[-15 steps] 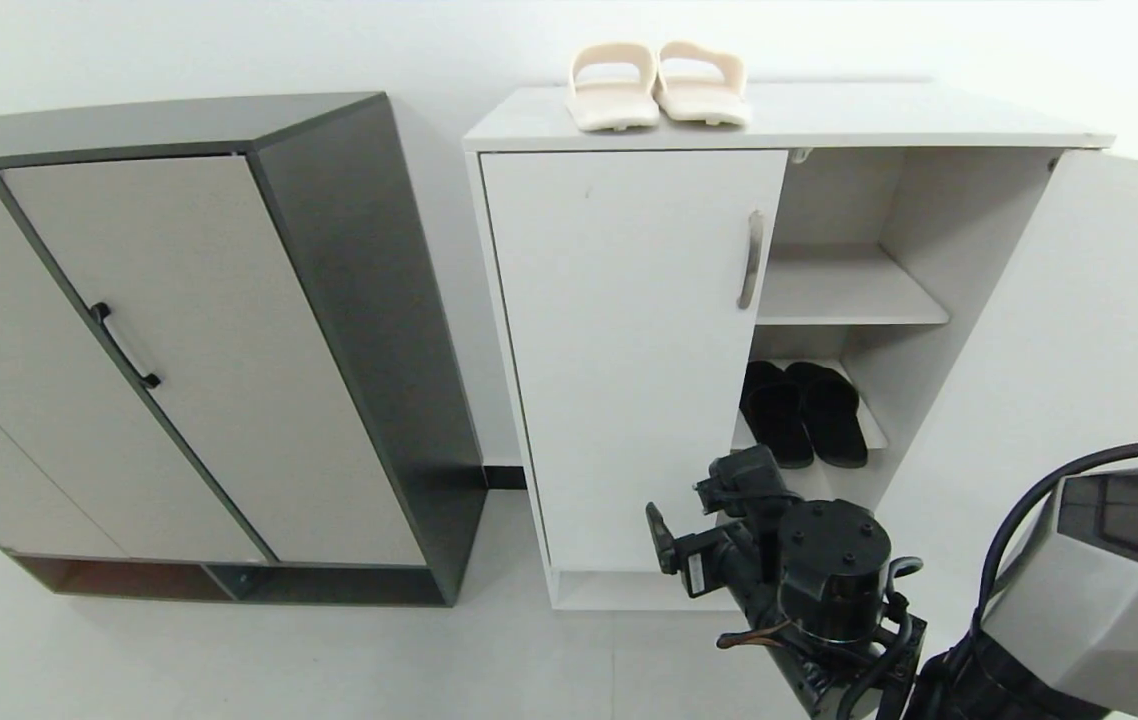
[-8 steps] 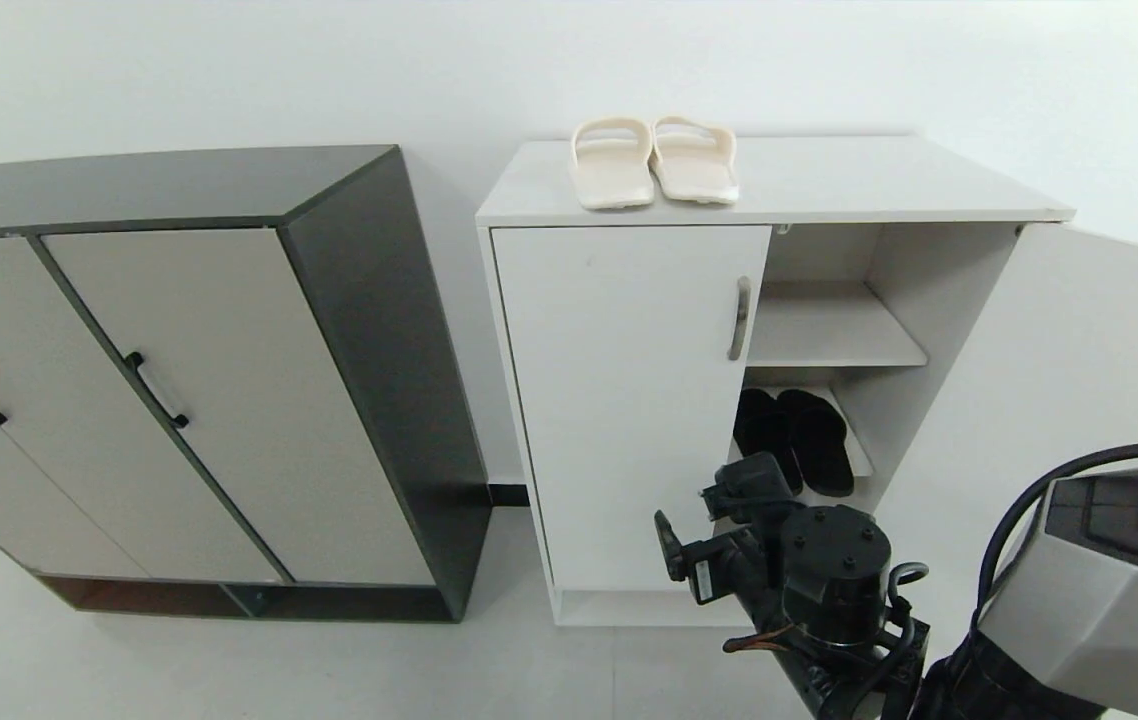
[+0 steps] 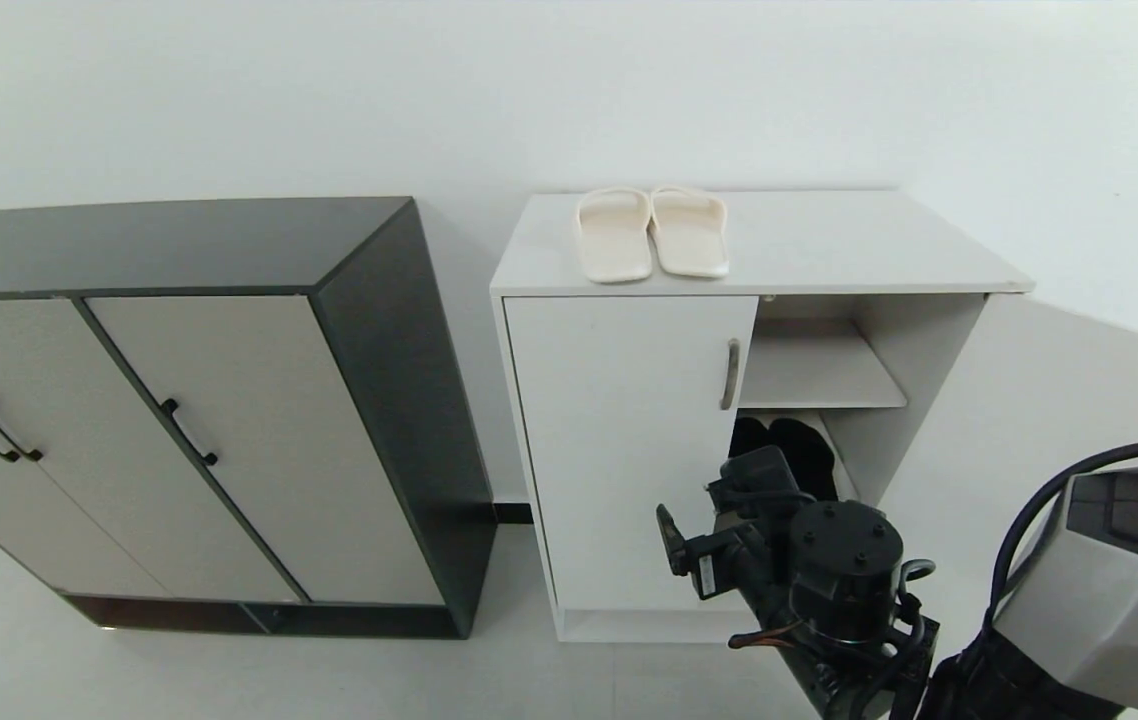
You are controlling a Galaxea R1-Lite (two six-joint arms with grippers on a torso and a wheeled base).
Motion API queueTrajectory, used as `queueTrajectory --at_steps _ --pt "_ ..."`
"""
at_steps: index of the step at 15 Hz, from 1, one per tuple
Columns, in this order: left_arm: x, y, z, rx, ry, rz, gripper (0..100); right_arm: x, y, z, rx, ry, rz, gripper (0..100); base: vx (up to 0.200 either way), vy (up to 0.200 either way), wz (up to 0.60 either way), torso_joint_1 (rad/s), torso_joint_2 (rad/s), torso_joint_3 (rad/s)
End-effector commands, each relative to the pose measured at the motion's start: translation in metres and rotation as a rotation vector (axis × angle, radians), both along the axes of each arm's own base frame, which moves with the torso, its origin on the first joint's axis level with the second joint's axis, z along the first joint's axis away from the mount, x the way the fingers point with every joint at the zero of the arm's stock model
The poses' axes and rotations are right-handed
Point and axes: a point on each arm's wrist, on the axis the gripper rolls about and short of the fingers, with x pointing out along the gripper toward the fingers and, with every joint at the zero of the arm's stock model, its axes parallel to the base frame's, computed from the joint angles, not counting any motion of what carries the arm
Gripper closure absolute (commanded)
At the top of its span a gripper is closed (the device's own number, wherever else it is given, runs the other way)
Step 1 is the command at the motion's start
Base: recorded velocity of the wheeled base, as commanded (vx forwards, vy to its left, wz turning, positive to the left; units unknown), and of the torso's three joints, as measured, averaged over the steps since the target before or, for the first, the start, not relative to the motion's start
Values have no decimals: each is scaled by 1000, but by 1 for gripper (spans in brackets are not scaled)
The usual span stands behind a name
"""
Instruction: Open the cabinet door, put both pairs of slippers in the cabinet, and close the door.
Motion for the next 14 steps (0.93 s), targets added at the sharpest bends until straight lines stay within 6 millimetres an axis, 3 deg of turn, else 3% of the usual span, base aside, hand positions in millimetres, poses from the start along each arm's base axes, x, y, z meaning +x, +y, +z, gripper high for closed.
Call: queueTrajectory --at_steps 1,6,9,12,14 --pt "0 0 0 2 1 -1 100 0 -1 2 4 -3 -1 0 0 0 0 203 -520 -320" --pt "0 0 0 0 1 -1 100 -6 -7 5 12 -26 31 0 0 0 0 207 -500 -290" --pt "0 0 0 0 1 -1 100 -6 -6 10 -4 -79 36 0 0 0 0 59 -129 -79" --pt "0 0 0 3 1 1 100 -4 -7 30 -23 -47 32 0 0 0 0 0 0 0" --pt "0 0 0 -7 1 2 100 0 -11 54 -5 -11 12 0 0 0 0 0 0 0"
